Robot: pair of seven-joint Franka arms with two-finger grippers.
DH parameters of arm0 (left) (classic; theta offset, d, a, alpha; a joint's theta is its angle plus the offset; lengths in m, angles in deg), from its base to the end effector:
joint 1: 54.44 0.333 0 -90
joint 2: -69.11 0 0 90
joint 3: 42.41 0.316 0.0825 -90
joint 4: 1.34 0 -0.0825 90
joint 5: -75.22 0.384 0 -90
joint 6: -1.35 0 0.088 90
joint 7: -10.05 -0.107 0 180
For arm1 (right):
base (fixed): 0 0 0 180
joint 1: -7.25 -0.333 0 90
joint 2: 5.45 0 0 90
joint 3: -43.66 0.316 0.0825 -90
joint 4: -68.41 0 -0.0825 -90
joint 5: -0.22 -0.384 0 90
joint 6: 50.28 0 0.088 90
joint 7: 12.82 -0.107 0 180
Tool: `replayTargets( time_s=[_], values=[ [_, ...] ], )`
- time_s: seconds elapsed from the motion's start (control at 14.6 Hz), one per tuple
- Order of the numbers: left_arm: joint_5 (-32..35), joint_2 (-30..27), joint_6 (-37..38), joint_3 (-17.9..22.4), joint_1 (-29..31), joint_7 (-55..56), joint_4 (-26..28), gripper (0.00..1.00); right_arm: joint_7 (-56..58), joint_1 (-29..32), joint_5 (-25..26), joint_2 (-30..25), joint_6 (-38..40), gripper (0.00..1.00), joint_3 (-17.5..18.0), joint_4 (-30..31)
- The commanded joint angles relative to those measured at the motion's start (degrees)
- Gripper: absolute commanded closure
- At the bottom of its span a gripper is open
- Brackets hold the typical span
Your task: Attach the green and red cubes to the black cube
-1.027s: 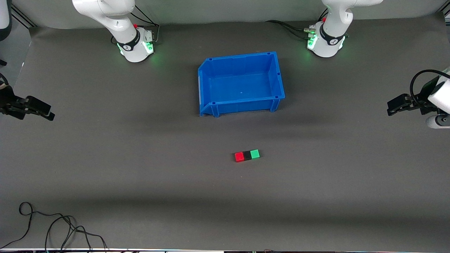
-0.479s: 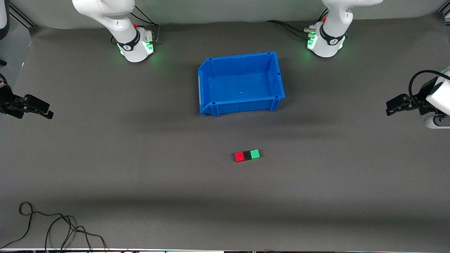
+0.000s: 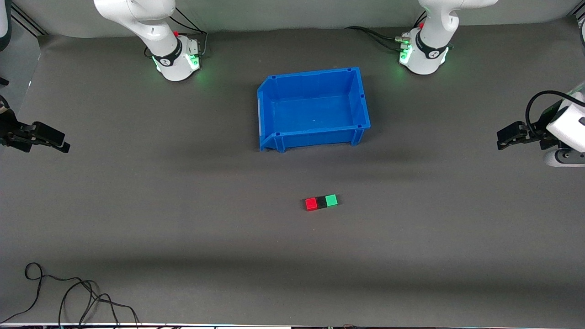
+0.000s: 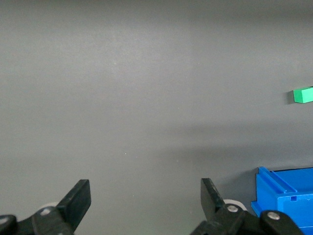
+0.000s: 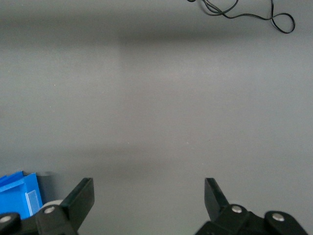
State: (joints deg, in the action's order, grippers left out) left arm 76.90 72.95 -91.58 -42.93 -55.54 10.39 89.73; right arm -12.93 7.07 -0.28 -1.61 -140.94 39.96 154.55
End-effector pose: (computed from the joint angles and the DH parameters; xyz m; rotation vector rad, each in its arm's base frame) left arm 0.5772 -0.0132 0.5822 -3.1117 0.0379 0.0530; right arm 0.5757 -0.0332 0.6195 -3.1359 0.0992 -0.0190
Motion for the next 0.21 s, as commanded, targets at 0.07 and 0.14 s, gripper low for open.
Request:
replayTargets(
  time_s=[0.07,0.14],
  values=[
    [-0.3,-0.9,-1.0,0.2,-0.2,-1.0,1.0,0.0,0.1,-0.4,-0.7,-1.0,0.9,0.0,-0.3,0.3],
    [-0.3,-1.0,-0.9,0.2,-0.2,-1.0,1.0,0.0,0.1,-0.4,-1.0,-1.0,0.8,0.0,-0.3,0.3]
  ],
)
